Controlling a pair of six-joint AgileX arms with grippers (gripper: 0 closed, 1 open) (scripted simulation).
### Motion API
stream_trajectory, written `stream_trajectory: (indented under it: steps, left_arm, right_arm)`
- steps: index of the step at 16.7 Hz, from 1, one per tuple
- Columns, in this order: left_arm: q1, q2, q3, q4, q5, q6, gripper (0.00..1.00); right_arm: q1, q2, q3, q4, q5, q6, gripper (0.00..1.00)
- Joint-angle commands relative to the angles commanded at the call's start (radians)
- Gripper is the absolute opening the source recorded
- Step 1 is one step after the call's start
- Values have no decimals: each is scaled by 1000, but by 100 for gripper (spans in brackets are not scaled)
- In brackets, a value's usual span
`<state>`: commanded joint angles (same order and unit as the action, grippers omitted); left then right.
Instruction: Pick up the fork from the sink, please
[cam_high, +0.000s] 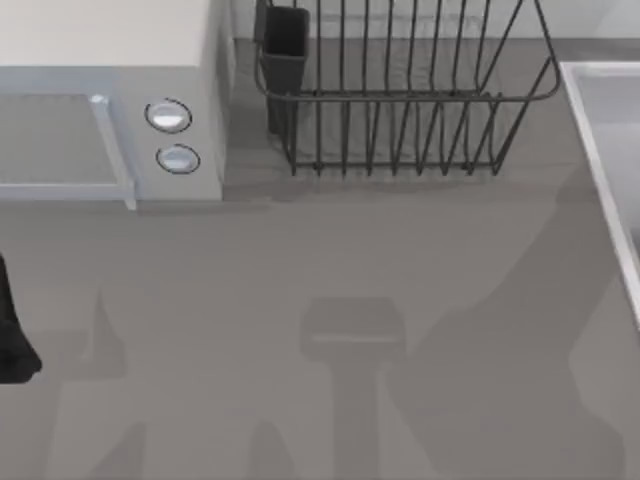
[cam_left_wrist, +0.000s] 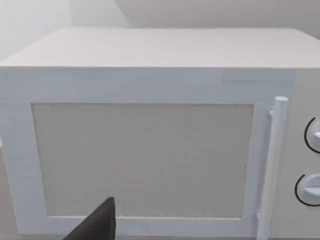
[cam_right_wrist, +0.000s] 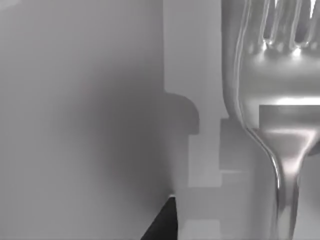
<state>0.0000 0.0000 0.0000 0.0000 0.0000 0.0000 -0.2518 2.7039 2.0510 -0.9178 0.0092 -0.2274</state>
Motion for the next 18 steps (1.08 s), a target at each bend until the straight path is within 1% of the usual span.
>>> stream_trajectory:
  steps: [3, 4, 11, 12, 14, 16, 18]
  left_arm:
    - [0, 0, 0, 0, 0, 0, 100]
    - [0, 0, 0, 0, 0, 0, 100]
    - [0, 0, 0, 0, 0, 0, 100]
    - [0, 0, 0, 0, 0, 0, 100]
    - [0, 0, 0, 0, 0, 0, 100]
    - [0, 0, 0, 0, 0, 0, 100]
    - [0, 0, 0, 0, 0, 0, 100]
  right_arm:
    - [0, 0, 0, 0, 0, 0, 2]
    - [0, 0, 0, 0, 0, 0, 0]
    - [0, 0, 0, 0, 0, 0, 0]
    - [3, -44, 10, -11, -10, 9, 0]
    - [3, -48, 25, -26, -10, 9, 0]
    - [2, -57, 79, -82, -11, 8, 0]
    - [2, -70, 158, -180, -11, 7, 0]
